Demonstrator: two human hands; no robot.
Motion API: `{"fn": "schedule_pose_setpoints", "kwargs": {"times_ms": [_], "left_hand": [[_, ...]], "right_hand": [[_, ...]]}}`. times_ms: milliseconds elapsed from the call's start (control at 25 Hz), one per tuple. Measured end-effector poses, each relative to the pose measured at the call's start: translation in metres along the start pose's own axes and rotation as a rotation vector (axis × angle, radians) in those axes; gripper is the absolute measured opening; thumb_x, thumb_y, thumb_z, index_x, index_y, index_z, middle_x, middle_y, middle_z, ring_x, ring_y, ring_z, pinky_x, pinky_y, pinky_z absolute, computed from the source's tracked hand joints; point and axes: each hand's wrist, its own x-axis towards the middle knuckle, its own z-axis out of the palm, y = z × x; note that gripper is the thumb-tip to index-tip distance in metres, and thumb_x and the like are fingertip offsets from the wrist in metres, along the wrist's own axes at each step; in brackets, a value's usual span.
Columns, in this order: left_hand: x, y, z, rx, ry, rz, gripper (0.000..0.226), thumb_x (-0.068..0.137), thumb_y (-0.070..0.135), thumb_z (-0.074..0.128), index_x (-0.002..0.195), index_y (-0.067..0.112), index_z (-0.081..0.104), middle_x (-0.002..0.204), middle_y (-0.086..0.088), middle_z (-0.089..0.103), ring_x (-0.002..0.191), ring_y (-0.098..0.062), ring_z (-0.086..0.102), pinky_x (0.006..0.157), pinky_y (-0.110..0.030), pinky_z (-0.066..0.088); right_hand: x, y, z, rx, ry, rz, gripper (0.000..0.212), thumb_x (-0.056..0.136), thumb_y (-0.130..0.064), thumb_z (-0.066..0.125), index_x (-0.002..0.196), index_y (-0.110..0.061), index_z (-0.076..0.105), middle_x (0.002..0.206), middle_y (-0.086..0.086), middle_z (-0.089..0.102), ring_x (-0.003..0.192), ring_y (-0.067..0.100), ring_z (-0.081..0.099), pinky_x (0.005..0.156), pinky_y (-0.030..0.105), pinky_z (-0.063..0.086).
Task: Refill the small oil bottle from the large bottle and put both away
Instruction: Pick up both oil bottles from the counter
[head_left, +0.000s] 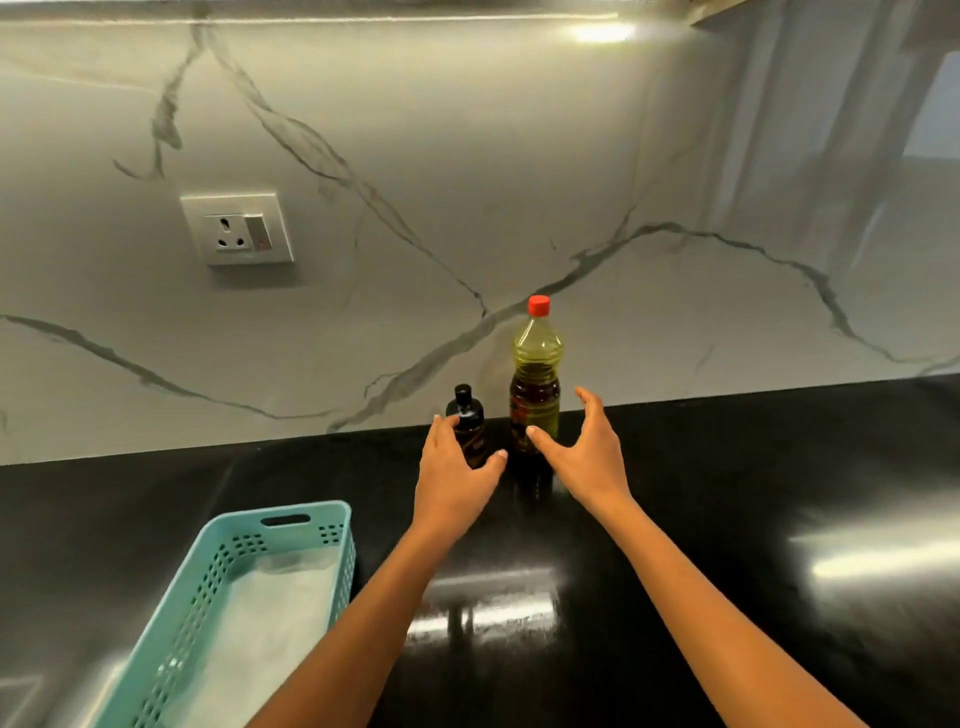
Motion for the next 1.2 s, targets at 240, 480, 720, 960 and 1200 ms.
{"fn": "schedule_pose_setpoints", "kwargs": {"times_ms": [240,480,720,960,1200], "left_hand": [[0.088,-0.031,0.043,0.042,-0.026,-0.139,0.08,0.076,0.039,0.07,0.139,0.015,0.028,0.147,-0.009,0.032,0.134,-0.025,0.034,0.106,-0.046,0.037],[0.138,-0.066,0.082,0.015,0.094,-0.235,0.09,0.069,0.032,0.078,0.139,0.01,0.027,0.144,-0.011,0.034,0.13,-0.028,0.037,0.105,-0.044,0.038],[0.147,-0.08,0.099,-0.137,0.333,-0.284,0.078,0.065,0.016,0.082,0.13,0.015,0.04,0.114,-0.003,0.054,0.103,-0.016,0.051,0.091,-0.029,0.042],[0.146,-0.093,0.105,-0.177,0.372,-0.306,0.05,0.06,0.018,0.085,0.1,0.017,0.055,0.087,0.006,0.06,0.084,-0.012,0.057,0.076,-0.021,0.039],[0.125,-0.092,0.099,-0.195,0.368,-0.265,0.053,0.058,0.019,0.086,0.104,0.016,0.061,0.089,0.004,0.066,0.084,-0.01,0.061,0.071,-0.01,0.039]], "right_hand": [[0.105,0.052,0.032,-0.061,-0.083,0.133,0.103,0.07,-0.047,0.075,0.146,-0.017,0.012,0.153,0.008,0.021,0.139,0.026,0.023,0.108,0.042,0.03],[0.156,0.099,0.066,0.089,-0.135,0.218,0.112,0.057,-0.049,0.082,0.144,-0.02,0.017,0.148,0.005,0.031,0.135,0.023,0.033,0.107,0.041,0.035],[0.159,0.122,0.089,0.222,-0.014,0.101,0.092,0.047,-0.035,0.09,0.125,-0.03,0.04,0.115,-0.009,0.056,0.105,0.003,0.054,0.089,0.016,0.044],[0.155,0.132,0.097,0.206,0.06,0.106,0.082,0.051,-0.029,0.089,0.12,-0.026,0.044,0.102,-0.015,0.055,0.093,-0.004,0.053,0.073,-0.004,0.037],[0.136,0.121,0.088,0.224,0.111,0.131,0.076,0.052,-0.022,0.089,0.113,-0.026,0.045,0.094,-0.019,0.053,0.084,-0.005,0.053,0.067,-0.005,0.037]]}}
